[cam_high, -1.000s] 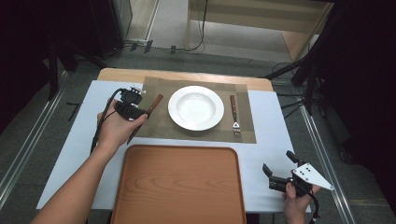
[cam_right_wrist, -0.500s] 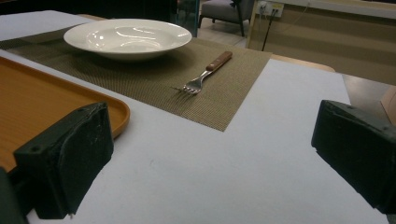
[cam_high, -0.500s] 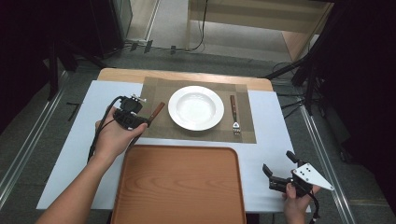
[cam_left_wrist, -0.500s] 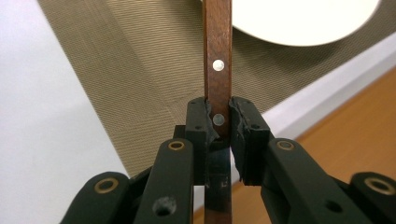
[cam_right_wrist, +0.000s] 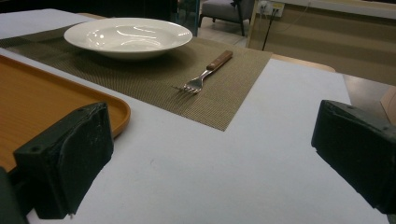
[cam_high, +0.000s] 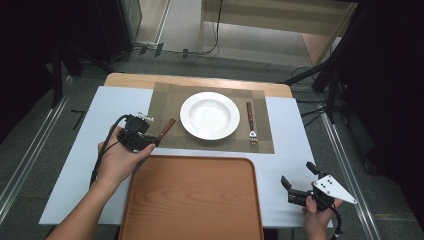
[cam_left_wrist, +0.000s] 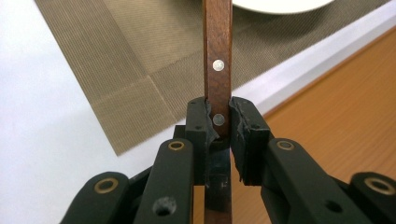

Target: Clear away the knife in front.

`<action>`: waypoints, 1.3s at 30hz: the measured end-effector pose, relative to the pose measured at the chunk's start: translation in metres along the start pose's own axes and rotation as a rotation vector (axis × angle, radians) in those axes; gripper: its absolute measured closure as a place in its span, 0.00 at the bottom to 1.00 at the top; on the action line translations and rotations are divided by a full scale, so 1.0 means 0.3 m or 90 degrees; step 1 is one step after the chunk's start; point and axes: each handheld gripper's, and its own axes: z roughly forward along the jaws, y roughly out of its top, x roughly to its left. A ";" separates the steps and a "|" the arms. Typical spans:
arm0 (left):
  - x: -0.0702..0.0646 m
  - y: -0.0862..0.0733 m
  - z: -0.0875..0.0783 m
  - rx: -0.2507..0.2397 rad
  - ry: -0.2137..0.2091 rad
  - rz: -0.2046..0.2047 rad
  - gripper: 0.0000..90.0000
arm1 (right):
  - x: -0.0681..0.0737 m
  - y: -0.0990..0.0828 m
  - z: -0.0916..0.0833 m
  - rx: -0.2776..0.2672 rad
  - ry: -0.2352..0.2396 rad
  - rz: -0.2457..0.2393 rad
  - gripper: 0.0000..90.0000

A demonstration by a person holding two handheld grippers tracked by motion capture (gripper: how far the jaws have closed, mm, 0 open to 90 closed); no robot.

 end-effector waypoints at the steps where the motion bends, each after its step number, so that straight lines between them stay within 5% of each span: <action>1: 0.000 -0.009 -0.001 0.000 -0.003 -0.002 0.86 | 0.000 0.000 0.000 0.000 -0.001 0.000 0.00; 13: -0.032 -0.125 0.002 0.008 -0.015 -0.017 0.86 | 0.002 0.000 0.001 0.002 -0.001 -0.001 0.00; 39: -0.114 -0.277 -0.022 0.010 -0.037 -0.033 0.86 | 0.004 0.000 0.001 0.005 -0.010 -0.002 0.00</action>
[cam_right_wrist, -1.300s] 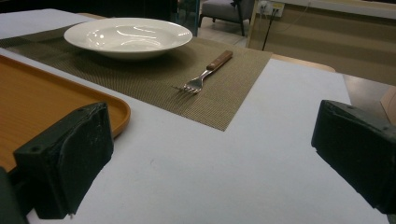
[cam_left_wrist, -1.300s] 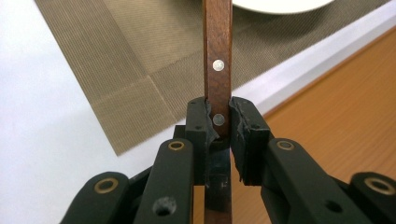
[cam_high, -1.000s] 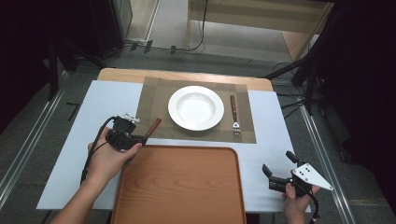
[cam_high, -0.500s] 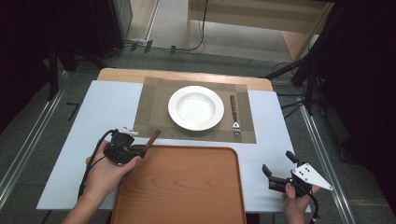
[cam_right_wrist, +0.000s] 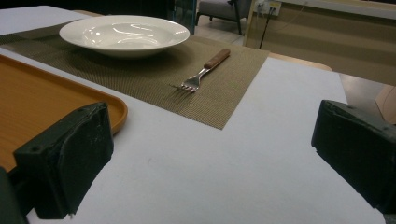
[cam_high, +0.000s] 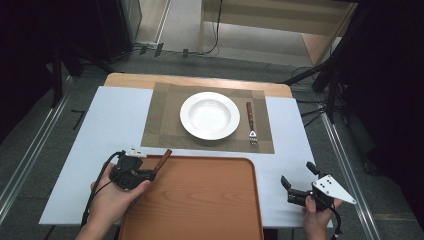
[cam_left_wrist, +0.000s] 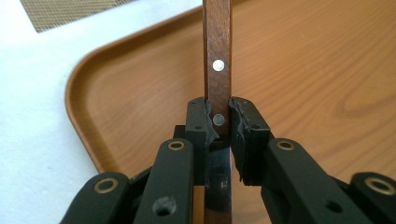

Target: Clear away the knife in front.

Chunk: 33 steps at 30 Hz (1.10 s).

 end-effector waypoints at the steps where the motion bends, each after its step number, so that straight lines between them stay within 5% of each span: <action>1: -0.003 -0.006 0.000 0.002 0.001 -0.001 0.86 | 0.000 0.000 0.000 0.001 -0.001 0.000 0.00; 29: -0.020 -0.120 0.023 0.007 -0.007 -0.013 0.85 | 0.002 0.000 0.002 0.003 -0.002 -0.002 0.00; 33: -0.009 -0.116 0.018 -0.008 -0.010 -0.020 0.74 | 0.001 0.000 0.002 0.003 -0.003 -0.002 0.00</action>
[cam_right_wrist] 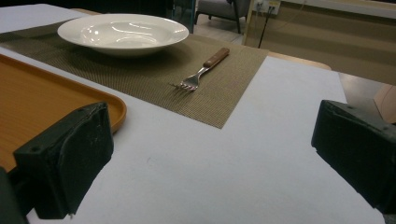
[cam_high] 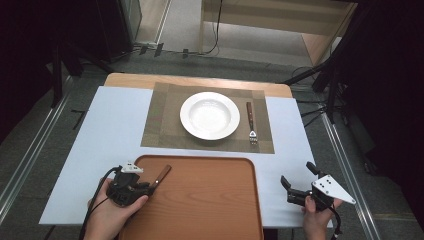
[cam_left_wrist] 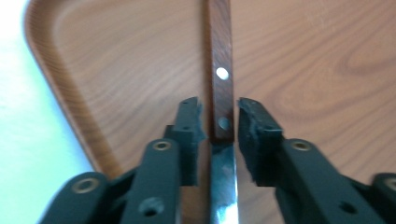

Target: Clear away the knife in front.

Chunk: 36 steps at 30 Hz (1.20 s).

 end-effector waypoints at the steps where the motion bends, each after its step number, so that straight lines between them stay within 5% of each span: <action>1: 0.006 0.006 -0.009 -0.009 0.002 0.000 0.72 | 0.000 0.000 0.000 0.000 0.000 0.000 0.00; 4: 0.003 0.018 -0.025 -0.044 -0.003 0.011 0.72 | 0.001 0.000 0.001 0.000 -0.001 0.000 0.00; 7: -0.024 0.020 -0.025 -0.083 -0.019 0.049 0.84 | 0.001 0.000 0.001 0.000 -0.001 -0.001 0.00; 10: -0.047 0.021 0.004 -0.082 -0.040 0.082 0.99 | 0.000 0.000 0.001 0.000 -0.001 -0.002 0.00; 13: -0.054 0.023 0.039 -0.067 -0.044 0.093 0.99 | 0.001 0.000 0.001 0.001 -0.001 -0.001 0.00; 19: -0.035 0.009 0.063 -0.056 -0.026 0.094 1.00 | 0.000 0.000 0.000 0.000 0.000 -0.001 0.00; 36: 0.040 -0.040 0.015 -0.061 -0.013 0.077 1.00 | 0.002 0.000 0.001 0.002 -0.001 -0.004 0.00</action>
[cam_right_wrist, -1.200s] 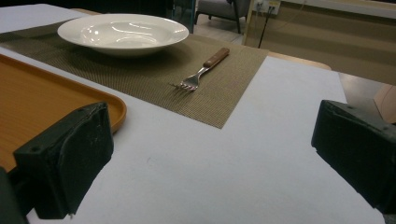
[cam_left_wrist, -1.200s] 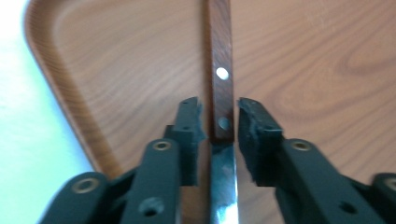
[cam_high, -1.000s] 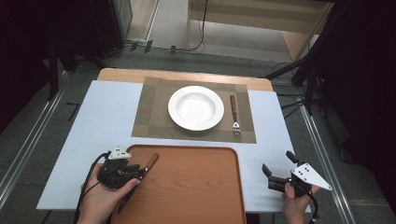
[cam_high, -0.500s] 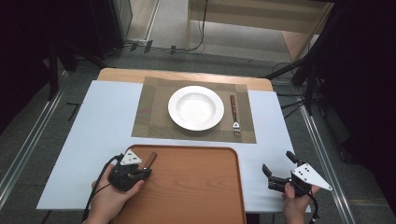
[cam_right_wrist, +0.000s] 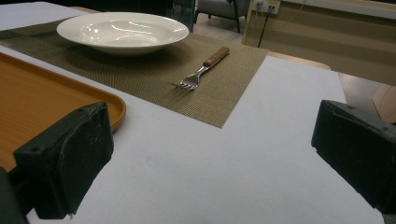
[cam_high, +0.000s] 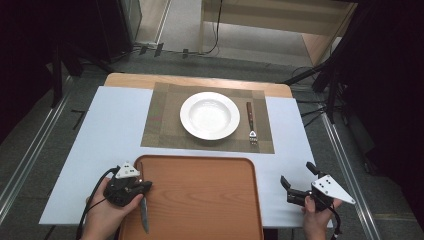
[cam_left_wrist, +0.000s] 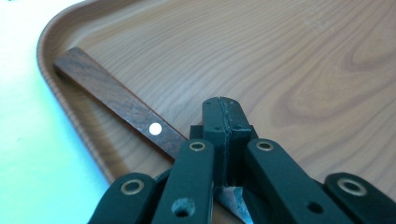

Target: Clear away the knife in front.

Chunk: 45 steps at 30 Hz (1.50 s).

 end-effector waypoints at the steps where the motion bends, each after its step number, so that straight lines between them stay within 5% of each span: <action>1: 0.003 -0.002 -0.003 0.000 0.000 0.002 1.00 | 0.000 0.000 0.000 0.000 0.000 0.000 0.00; 19: 0.047 -0.023 -0.035 -0.012 0.003 0.023 0.99 | 0.000 0.000 0.001 0.001 -0.002 0.000 0.00; 26: 0.065 -0.028 -0.071 -0.087 -0.043 0.013 0.98 | 0.001 0.001 0.002 0.002 -0.003 -0.002 0.00; 35: 0.083 -0.026 -0.105 -0.155 -0.034 0.006 0.61 | 0.003 0.001 0.003 0.005 -0.006 -0.004 0.00; 41: 0.101 -0.036 -0.124 -0.197 -0.056 0.009 0.05 | 0.004 0.001 0.004 0.005 -0.006 -0.003 0.00; 45: 0.119 -0.040 -0.144 -0.224 -0.038 -0.006 0.00 | 0.004 0.001 0.004 0.006 -0.006 -0.003 0.00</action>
